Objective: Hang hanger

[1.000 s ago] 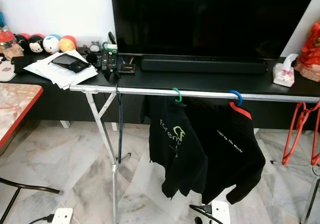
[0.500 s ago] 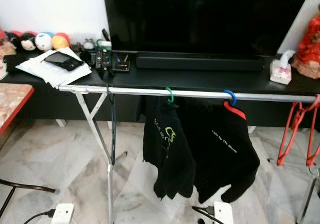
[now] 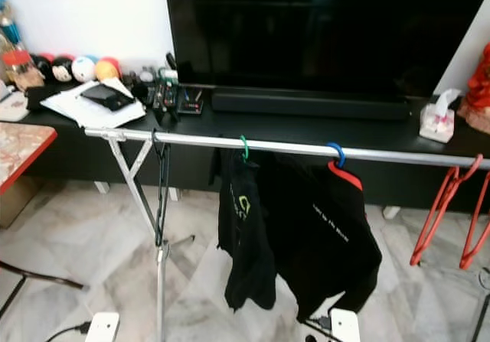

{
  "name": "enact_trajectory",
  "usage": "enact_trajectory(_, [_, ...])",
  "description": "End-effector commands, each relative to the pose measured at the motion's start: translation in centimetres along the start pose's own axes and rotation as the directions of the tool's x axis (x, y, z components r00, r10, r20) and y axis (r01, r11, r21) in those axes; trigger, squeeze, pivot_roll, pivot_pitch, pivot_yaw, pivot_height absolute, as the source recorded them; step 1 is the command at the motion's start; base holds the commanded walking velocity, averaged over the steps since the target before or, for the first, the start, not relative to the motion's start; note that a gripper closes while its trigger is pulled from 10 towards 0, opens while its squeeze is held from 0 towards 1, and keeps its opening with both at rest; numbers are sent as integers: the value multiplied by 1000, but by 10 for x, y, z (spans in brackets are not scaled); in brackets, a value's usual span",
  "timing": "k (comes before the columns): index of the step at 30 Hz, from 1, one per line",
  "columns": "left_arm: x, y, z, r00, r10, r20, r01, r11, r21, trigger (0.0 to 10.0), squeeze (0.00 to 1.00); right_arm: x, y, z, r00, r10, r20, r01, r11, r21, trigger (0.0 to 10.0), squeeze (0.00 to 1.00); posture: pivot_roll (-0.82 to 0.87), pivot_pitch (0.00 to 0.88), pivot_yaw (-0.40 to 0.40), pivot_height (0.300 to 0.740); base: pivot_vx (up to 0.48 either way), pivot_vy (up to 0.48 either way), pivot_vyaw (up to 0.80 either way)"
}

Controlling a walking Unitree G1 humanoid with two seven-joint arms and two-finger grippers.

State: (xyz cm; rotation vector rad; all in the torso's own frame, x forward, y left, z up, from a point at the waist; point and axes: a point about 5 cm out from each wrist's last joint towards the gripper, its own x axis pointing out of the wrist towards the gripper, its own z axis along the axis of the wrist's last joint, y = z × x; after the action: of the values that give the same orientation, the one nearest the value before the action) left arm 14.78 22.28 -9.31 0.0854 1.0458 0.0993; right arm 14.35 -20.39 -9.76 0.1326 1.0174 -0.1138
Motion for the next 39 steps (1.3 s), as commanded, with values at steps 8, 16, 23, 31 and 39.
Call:
enact_trajectory(8, [0, 1, 2, 1000, 2, -4, -2, 1000, -1, 10000, 0, 0, -1, 16, 994, 24, 102, -21, 999, -26, 10000, 0, -71, 0, -59, 740, 0, 0, 0])
enact_trajectory(16, [0, 6, -1, 1000, -1, -10, 1, 1000, 16, 10000, 0, -3, -11, 24, 978, 2, 207, -3, 1000, 6, 10000, 0, -89, 0, -59, 740, 0, 0, 0])
enact_trajectory(23, [-1, 8, -1, 1000, -4, -13, 4, 1000, 21, 10000, 0, -10, -20, 29, 935, -68, 348, 41, 995, 86, 10000, 0, -107, 0, -52, 740, 0, 0, 0])
enact_trajectory(31, [0, 5, -1, 1000, -9, -17, 9, 999, 41, 10000, 0, -39, -13, 80, 729, -55, 682, 15, 998, 64, 10000, 0, -126, 0, -44, 740, 0, 0, 0])
enact_trajectory(39, [0, 5, 1, 1000, -2, -16, 3, 999, 36, 10000, 0, -49, -1, 105, 649, -30, 760, -23, 998, 59, 10000, 0, -120, 0, -34, 740, 0, 0, 0])
